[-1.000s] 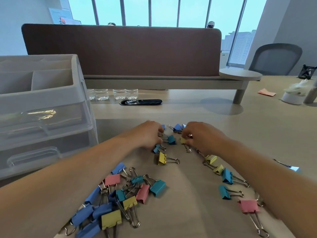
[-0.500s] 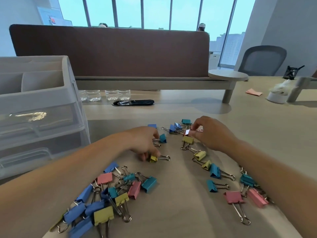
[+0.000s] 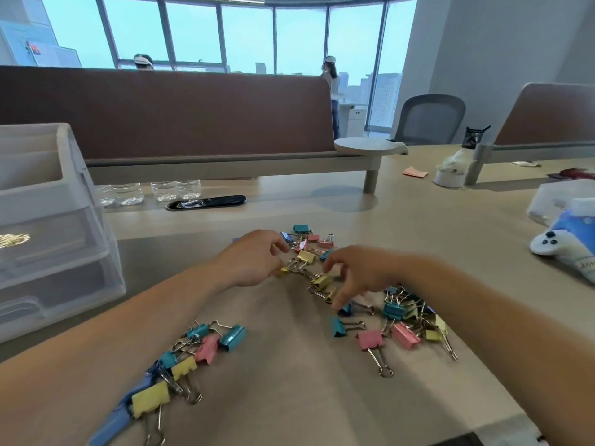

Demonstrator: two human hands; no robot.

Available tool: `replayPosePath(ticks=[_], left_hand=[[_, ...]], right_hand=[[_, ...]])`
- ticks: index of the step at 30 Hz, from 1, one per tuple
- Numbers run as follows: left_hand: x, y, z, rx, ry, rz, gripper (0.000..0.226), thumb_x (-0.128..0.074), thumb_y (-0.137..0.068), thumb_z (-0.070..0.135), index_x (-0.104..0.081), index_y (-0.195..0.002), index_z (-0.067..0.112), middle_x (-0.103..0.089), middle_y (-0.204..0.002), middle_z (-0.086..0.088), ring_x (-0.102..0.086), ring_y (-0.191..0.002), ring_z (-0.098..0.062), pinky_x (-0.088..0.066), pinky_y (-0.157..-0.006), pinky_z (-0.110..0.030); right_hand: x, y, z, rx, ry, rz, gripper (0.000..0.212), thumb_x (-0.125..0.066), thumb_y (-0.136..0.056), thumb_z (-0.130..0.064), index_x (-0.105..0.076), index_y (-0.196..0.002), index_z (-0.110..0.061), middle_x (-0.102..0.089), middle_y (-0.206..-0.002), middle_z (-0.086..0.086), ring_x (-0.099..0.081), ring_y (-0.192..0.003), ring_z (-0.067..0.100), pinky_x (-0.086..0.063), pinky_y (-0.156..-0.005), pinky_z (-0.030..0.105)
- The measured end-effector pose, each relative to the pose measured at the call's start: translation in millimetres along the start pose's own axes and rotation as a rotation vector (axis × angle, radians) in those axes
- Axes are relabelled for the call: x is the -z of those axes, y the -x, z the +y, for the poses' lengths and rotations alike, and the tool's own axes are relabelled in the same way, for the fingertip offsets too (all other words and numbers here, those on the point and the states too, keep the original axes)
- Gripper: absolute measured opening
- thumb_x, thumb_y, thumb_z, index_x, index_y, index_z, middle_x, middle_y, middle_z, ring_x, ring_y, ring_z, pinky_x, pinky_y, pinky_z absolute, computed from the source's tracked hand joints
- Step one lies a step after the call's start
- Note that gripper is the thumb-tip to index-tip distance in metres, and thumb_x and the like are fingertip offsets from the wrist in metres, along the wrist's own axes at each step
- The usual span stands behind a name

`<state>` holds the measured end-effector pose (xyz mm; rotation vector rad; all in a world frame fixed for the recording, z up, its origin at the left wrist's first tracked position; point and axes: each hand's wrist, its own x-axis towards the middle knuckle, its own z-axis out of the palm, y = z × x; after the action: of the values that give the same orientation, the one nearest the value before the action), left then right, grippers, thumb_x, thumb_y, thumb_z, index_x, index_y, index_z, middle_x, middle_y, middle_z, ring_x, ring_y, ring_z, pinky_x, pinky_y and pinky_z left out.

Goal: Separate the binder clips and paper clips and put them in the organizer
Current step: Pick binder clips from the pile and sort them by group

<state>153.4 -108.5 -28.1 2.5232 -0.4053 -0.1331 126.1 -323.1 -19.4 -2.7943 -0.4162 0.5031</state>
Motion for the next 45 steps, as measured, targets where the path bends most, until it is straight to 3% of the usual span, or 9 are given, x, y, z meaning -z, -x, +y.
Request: replayPosePath(ticks=[5, 10, 15, 20, 28, 31, 35, 39, 45], left_hand=[[-7, 9, 16, -0.107, -0.139, -0.034, 0.009, -0.058, -0.095, 0.022, -0.061, -0.103, 0.024, -0.061, -0.098, 0.006, -0.056, -0.071, 0.0, -0.045, -0.063, -0.021], [-12, 16, 28, -0.105, -0.189, -0.124, 0.013, -0.058, -0.095, 0.029, -0.059, -0.106, 0.022, -0.063, -0.101, 0.001, -0.065, -0.073, -0.013, -0.056, -0.075, -0.035], [-17, 26, 48, -0.11, -0.204, -0.28, 0.049, -0.068, -0.084, 0.05, -0.053, -0.122, 0.024, -0.058, -0.112, 0.004, -0.066, -0.076, -0.012, -0.056, -0.071, -0.029], [-34, 32, 62, -0.203, -0.373, -0.451, 0.074, -0.074, -0.076, 0.053, -0.042, -0.14, 0.034, -0.049, -0.133, 0.006, -0.057, -0.109, -0.018, -0.05, -0.093, -0.035], [-64, 17, 78, -0.248, -0.433, -0.251, 0.023, -0.063, -0.092, 0.029, -0.058, -0.113, 0.023, -0.052, -0.105, 0.007, -0.052, -0.092, -0.011, -0.041, -0.074, -0.023], [-65, 8, 80, -0.172, -0.485, -0.205, 0.02, -0.06, -0.093, 0.03, -0.059, -0.11, 0.019, -0.059, -0.106, 0.0, -0.057, -0.091, -0.016, -0.046, -0.074, -0.028], [-64, -7, 77, -0.13, -0.498, -0.126, 0.022, -0.057, -0.093, 0.027, -0.065, -0.104, 0.009, -0.065, -0.104, -0.012, -0.063, -0.087, -0.023, -0.047, -0.07, -0.031], [-59, -17, 72, -0.133, -0.464, -0.088, 0.016, -0.057, -0.092, 0.022, -0.061, -0.106, 0.015, -0.062, -0.106, -0.006, -0.06, -0.094, -0.021, -0.053, -0.084, -0.037], [-55, -26, 60, -0.163, -0.442, -0.052, 0.013, -0.06, -0.09, 0.02, -0.062, -0.1, 0.013, -0.062, -0.101, -0.006, -0.058, -0.091, -0.022, -0.051, -0.08, -0.035]], right_hand=[[-7, -4, -12, -0.019, 0.066, 0.067, 0.046, -0.075, -0.085, -0.029, -0.058, -0.126, -0.015, -0.059, -0.12, 0.002, -0.06, -0.082, 0.015, -0.049, -0.07, 0.026], [-9, -20, -21, -0.07, 0.212, 0.257, 0.03, -0.057, -0.098, -0.022, -0.062, -0.127, -0.015, -0.065, -0.116, 0.005, -0.06, -0.09, 0.017, -0.052, -0.071, 0.027], [3, -2, -2, -0.106, -0.029, 0.454, 0.032, -0.058, -0.097, -0.027, -0.061, -0.128, -0.018, -0.063, -0.124, 0.003, -0.06, -0.095, 0.018, -0.048, -0.077, 0.027], [18, 46, 32, -0.271, 0.091, 0.244, 0.066, -0.061, -0.089, -0.056, -0.045, -0.143, -0.022, -0.048, -0.145, 0.003, -0.051, -0.124, 0.025, -0.042, -0.098, 0.037], [3, 86, 64, -0.444, -0.035, -0.044, 0.113, -0.079, -0.065, -0.063, -0.013, -0.154, -0.04, -0.031, -0.156, 0.004, -0.05, -0.126, 0.031, -0.057, -0.084, 0.04], [0, 80, 66, -0.417, -0.012, 0.006, 0.11, -0.078, -0.065, -0.065, -0.018, -0.153, -0.041, -0.033, -0.153, 0.004, -0.054, -0.116, 0.027, -0.055, -0.074, 0.032], [4, 65, 66, -0.399, -0.114, 0.023, 0.098, -0.08, -0.07, -0.054, -0.03, -0.151, -0.032, -0.044, -0.14, 0.007, -0.059, -0.072, 0.015, -0.055, -0.051, 0.025], [11, 46, 60, -0.387, -0.24, 0.042, 0.068, -0.085, -0.074, -0.031, -0.049, -0.132, -0.023, -0.051, -0.112, 0.004, -0.062, -0.073, 0.02, -0.058, -0.051, 0.029], [14, 10, 46, -0.408, -0.269, 0.083, 0.038, -0.071, -0.087, -0.016, -0.054, -0.118, -0.005, -0.053, -0.102, 0.01, -0.06, -0.067, 0.022, -0.057, -0.049, 0.026]])
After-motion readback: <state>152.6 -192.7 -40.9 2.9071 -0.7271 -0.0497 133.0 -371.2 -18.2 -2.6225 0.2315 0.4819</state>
